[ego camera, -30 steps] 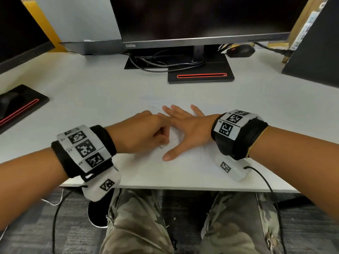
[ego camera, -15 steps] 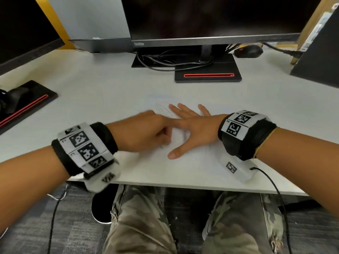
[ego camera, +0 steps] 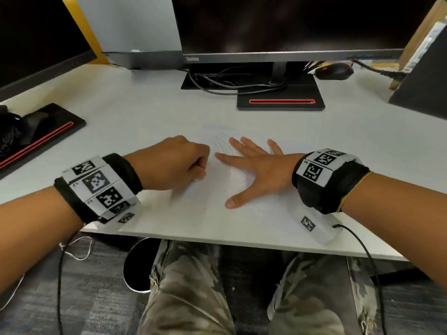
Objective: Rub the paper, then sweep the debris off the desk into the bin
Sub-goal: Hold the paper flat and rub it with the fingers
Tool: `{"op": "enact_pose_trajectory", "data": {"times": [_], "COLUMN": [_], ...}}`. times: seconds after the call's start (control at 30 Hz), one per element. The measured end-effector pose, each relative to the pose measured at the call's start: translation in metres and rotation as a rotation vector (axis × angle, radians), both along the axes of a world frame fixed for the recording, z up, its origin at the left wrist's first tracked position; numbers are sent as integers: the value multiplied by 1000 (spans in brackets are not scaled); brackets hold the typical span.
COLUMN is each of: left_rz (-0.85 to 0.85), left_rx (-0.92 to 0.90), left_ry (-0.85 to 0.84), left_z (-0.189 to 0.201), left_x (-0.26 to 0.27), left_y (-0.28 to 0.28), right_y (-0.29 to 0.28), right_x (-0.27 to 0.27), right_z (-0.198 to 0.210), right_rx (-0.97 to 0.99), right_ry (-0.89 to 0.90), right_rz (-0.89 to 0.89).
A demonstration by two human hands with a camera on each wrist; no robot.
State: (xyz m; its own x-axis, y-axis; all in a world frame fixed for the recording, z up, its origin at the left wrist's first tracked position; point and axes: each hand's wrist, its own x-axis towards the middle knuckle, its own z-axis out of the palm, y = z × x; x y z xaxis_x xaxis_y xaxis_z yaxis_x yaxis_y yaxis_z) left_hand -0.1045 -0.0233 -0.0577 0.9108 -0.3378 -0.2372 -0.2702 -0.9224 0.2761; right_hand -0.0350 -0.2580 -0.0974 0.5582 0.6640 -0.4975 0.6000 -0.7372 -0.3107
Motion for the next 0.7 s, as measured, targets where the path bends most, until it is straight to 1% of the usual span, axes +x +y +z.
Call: {"op": "enact_pose_trajectory", "data": {"times": [0.07,0.1,0.23,0.27,0.33,0.43,0.5,0.57,0.63,0.67,0.7], "left_rz": [-86,-90,90,125,128,109,155,165,89,41,10], "left_rx": [-45,-55,68,70,-31,-183,-208,-208,-242,-244,-224], "left_ry": [45,62,-30,-26,13,97,50,13,131,210,248], "left_z": [-4,-6,3,5,6,4,1,-3,-7,-7,-5], "left_x": [-10,-13,8,12,17,26,36,38,34,31,29], "left_y": [-10,-9,19,21,15,-4,-11,-17,-23,-26,-27], "right_y": [0,0,1,1,1,4,8,12,13,13,13], "right_x": [0,0,-2,-2,1,4,3,1,1,0,1], "right_z": [1,1,4,6,13,17,10,1,-2,-2,-2], "right_rx": [0,-2,-7,-7,8,124,167,107,51,42,38], "right_ry": [2,5,5,18,58,87,22,-33,-27,-15,-9], "right_rz": [0,-1,17,35,66,7,-3,36,47,41,36]}}
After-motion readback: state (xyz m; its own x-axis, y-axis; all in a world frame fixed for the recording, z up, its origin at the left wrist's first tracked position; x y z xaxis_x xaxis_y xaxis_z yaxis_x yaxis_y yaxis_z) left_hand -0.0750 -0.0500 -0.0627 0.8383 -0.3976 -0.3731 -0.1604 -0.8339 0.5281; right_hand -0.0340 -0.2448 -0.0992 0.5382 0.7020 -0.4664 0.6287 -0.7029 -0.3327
